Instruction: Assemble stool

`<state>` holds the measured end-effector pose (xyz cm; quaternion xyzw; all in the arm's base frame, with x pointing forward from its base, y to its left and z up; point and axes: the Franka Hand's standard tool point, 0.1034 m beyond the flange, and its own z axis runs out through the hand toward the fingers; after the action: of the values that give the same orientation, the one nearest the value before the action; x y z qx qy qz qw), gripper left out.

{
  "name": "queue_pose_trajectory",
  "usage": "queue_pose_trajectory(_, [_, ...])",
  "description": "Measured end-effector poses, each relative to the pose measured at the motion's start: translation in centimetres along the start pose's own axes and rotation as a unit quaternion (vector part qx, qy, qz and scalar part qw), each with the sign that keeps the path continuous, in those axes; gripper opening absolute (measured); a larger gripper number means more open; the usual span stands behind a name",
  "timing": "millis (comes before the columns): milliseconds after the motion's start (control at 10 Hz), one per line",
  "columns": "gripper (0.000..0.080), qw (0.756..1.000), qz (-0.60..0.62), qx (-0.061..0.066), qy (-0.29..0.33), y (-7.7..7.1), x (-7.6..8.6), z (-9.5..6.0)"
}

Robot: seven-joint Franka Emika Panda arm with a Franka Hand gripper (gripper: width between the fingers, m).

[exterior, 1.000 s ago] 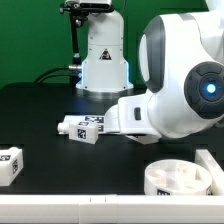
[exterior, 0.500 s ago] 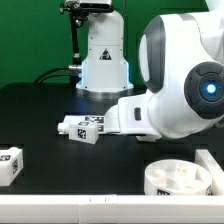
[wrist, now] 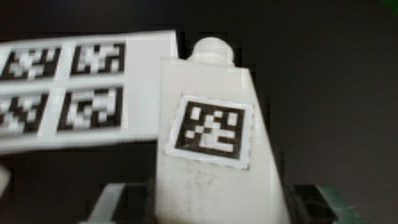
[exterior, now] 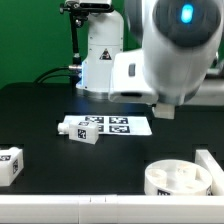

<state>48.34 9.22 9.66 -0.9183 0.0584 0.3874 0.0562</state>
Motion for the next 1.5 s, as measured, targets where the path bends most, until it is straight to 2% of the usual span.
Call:
queue_pose_trajectory(100, [0.0321, 0.999, 0.0, 0.002, 0.038, -0.1, 0.2, 0.1])
queue_pose_trajectory(200, [0.0321, 0.998, -0.002, 0.005, 0.07, -0.2, 0.2, -0.4])
queue_pose_trajectory(300, [0.0321, 0.995, -0.026, 0.01, 0.094, -0.4, 0.3, -2.2])
queue_pose_trajectory(400, [0.0322, 0.988, -0.052, 0.008, 0.148, -0.4, 0.5, -5.7])
queue_pose_trajectory(500, [0.0322, 0.981, -0.068, -0.01, 0.182, -0.7, -0.3, -7.4])
queue_pose_trajectory(600, [0.0322, 0.975, -0.065, -0.016, 0.214, -1.2, -0.6, -7.0])
queue_pose_trajectory(800, [0.0322, 0.956, -0.066, -0.01, 0.286, -1.0, -0.1, -7.3])
queue_pose_trajectory(900, [0.0322, 0.945, -0.088, -0.03, 0.315, -0.8, 0.4, -8.2])
queue_pose_trajectory(1000, [0.0323, 0.923, -0.134, -0.062, 0.355, -0.4, 1.6, -10.3])
queue_pose_trajectory(1100, [0.0323, 0.91, -0.152, -0.066, 0.38, 0.0, 2.3, -11.5])
queue_pose_trajectory(1300, [0.0323, 0.887, -0.148, -0.061, 0.434, 0.0, 2.5, -11.2])
queue_pose_trajectory(1400, [0.0323, 0.869, -0.148, -0.06, 0.468, 0.1, 2.9, -11.6])
queue_pose_trajectory(1500, [0.0323, 0.848, -0.16, -0.071, 0.5, -0.1, 3.3, -11.8])
